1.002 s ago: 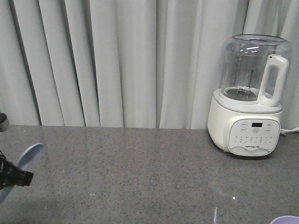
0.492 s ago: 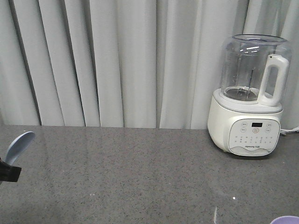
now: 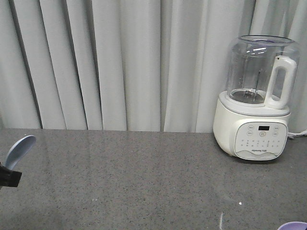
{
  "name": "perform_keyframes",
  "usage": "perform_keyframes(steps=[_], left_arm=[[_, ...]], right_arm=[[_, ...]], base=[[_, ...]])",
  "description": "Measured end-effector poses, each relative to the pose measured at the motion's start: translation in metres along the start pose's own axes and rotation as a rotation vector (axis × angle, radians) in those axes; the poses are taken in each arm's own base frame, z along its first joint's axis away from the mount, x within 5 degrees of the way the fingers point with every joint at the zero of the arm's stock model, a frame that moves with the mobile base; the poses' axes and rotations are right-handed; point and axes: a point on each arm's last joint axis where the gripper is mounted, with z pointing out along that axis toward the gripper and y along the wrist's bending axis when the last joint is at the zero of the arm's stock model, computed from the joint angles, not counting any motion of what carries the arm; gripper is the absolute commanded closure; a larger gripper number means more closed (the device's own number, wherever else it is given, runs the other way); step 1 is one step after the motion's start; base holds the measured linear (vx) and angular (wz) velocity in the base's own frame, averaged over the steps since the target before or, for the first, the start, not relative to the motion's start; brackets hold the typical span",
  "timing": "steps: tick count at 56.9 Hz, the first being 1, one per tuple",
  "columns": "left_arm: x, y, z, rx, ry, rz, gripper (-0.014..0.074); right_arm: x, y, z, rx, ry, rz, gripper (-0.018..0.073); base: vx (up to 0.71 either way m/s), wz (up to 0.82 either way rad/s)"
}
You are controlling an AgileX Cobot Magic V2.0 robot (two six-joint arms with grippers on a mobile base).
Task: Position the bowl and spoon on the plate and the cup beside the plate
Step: 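Grip the lavender bowl rim with the right gripper and lift it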
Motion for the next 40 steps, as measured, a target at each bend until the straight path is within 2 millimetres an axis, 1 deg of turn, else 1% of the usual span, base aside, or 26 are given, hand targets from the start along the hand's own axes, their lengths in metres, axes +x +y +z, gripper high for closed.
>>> perform_keyframes(steps=[4,9,12,18,25,26,32,40], left_arm=[[0.000,0.000,0.000,0.000,0.000,0.000,0.0599],[0.000,0.000,0.000,0.000,0.000,0.000,0.0599],[0.000,0.000,0.000,0.000,0.000,0.000,0.0599],[0.000,0.000,0.000,0.000,0.000,0.000,0.0599],[0.000,0.000,0.000,0.000,0.000,0.000,0.0599],[0.000,0.000,0.000,0.000,0.000,0.000,0.0599],[0.000,0.000,0.000,0.000,0.000,0.001,0.0599],[0.000,0.000,0.000,0.000,-0.002,0.008,0.0597]], right_arm=[[-0.001,0.000,0.005,-0.005,0.012,-0.005,0.0281],[-0.002,0.000,0.008,-0.006,0.019,-0.011,0.0494],[-0.002,0.000,0.009,-0.007,0.021,-0.023,0.0576],[-0.006,0.002,0.004,-0.022,-0.007,-0.012,0.0573],[-0.005,0.002,0.002,-0.021,-0.012,-0.013,0.0571],[-0.001,0.003,-0.016,-0.023,-0.082,-0.027,0.0571],[0.001,0.009,-0.040,-0.032,-0.203,-0.073,0.0571],[0.012,0.027,-0.085,-0.073,-0.415,-0.193,0.0571]], base=[[0.00,0.00],[0.00,0.00],[0.00,0.00],[0.00,0.00],[0.00,0.00],[0.00,0.00],[0.00,0.00],[0.00,0.00]])
